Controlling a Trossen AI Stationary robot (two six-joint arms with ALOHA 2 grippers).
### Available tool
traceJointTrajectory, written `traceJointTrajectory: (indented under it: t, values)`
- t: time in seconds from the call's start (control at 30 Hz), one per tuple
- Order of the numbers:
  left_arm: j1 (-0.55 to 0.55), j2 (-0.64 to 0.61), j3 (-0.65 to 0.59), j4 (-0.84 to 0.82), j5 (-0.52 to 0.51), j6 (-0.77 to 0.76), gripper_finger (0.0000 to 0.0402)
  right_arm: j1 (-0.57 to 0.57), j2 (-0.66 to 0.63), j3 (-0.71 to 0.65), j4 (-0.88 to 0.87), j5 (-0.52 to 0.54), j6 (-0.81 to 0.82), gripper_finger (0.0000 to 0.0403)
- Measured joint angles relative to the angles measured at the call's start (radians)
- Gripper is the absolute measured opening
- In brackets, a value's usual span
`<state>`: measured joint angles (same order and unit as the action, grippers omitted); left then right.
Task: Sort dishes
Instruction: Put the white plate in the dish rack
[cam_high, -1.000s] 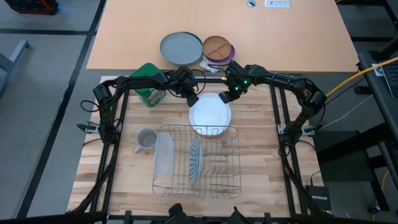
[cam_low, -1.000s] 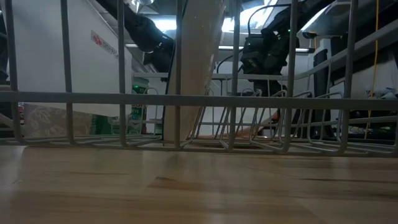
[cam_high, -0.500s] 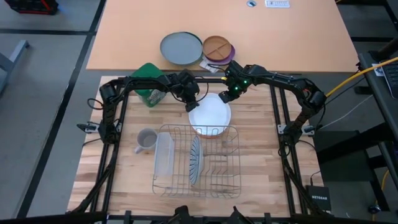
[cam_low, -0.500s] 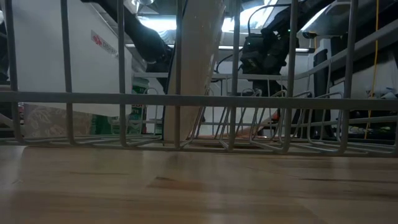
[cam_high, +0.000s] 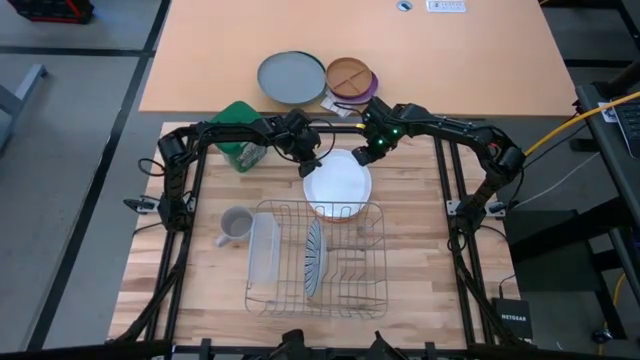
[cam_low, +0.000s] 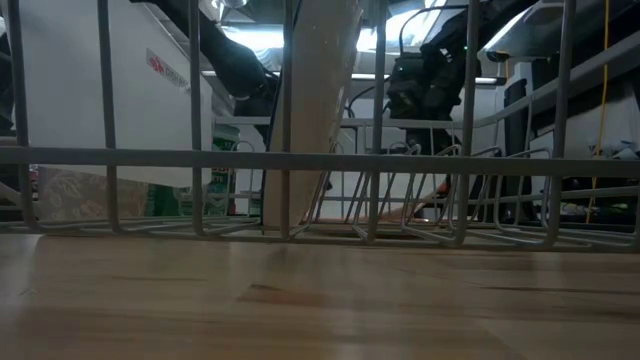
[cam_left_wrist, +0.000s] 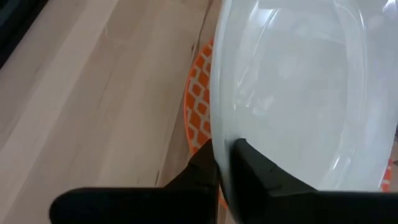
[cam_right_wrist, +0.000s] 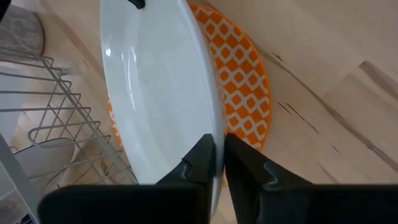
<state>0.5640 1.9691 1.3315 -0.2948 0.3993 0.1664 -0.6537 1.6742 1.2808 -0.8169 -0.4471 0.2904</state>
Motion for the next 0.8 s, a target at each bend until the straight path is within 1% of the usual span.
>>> traceJointTrajectory:
  t: [0.53, 0.63, 0.8]
  values:
    - [0.000, 0.002, 0.000, 0.042, 0.017, 0.021, 0.0016, 0.000, 0.001, 0.000, 0.006, 0.003, -0.007, 0.0047]
    - [-0.002, 0.002, 0.000, 0.060, 0.020, 0.029, 0.0013, 0.000, 0.002, 0.002, 0.018, 0.003, -0.007, 0.0066]
    - [-0.004, 0.002, 0.002, 0.069, 0.022, 0.046, 0.0010, 0.000, 0.002, 0.002, 0.016, 0.011, -0.007, 0.0118]
